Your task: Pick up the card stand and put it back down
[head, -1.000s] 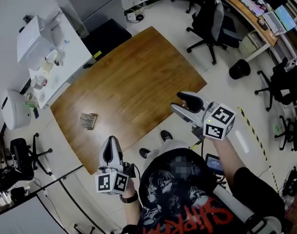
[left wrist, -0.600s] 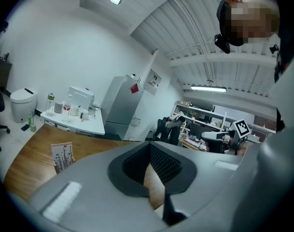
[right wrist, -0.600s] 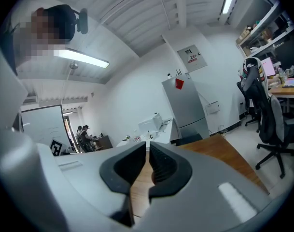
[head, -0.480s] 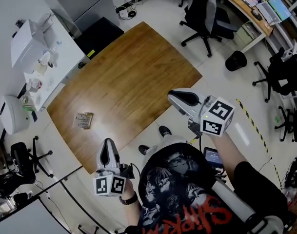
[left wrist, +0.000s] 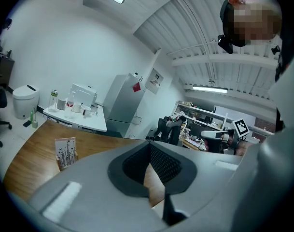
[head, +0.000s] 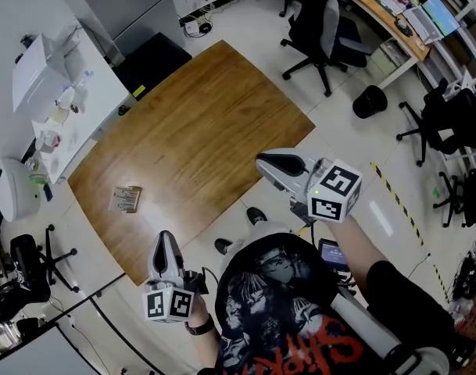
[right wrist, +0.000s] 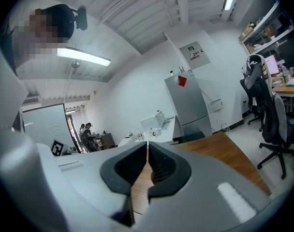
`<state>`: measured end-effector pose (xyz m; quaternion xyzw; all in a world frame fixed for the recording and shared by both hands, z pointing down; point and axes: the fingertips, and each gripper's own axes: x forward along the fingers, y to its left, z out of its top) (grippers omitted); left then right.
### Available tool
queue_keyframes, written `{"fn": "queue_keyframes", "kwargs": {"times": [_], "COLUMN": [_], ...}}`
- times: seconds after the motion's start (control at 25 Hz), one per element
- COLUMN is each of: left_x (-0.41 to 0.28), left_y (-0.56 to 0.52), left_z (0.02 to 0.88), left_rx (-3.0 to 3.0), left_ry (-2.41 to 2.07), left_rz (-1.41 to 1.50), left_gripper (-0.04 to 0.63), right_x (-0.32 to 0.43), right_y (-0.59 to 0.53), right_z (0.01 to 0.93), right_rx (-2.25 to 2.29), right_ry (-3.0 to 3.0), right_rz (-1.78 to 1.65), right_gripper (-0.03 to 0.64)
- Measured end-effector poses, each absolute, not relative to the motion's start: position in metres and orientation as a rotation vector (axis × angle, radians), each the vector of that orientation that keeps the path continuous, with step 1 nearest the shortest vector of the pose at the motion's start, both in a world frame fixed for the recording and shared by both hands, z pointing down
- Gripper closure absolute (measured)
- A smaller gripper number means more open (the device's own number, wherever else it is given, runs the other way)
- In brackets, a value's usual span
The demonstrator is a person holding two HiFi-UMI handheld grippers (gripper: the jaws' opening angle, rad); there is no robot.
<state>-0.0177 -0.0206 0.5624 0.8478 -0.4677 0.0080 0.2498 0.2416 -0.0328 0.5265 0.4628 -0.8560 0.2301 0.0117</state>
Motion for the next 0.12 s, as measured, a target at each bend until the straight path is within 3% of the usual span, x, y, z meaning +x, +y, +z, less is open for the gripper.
{"fn": "queue_keyframes", "kwargs": {"times": [0.12], "left_x": [-0.0190], "left_y": [-0.0160], "left_z": [0.5631], "left_rx": [2.296], "left_ry": [-1.291], "left_rz": [0.028], "left_gripper": [0.598], "right_x": [0.2390], "right_y": [-0.0322], "right_z": [0.5327], "right_rx": [1.402], "right_ry": [-2.664], "right_rz": [0.725], "right_gripper": [0.612]}}
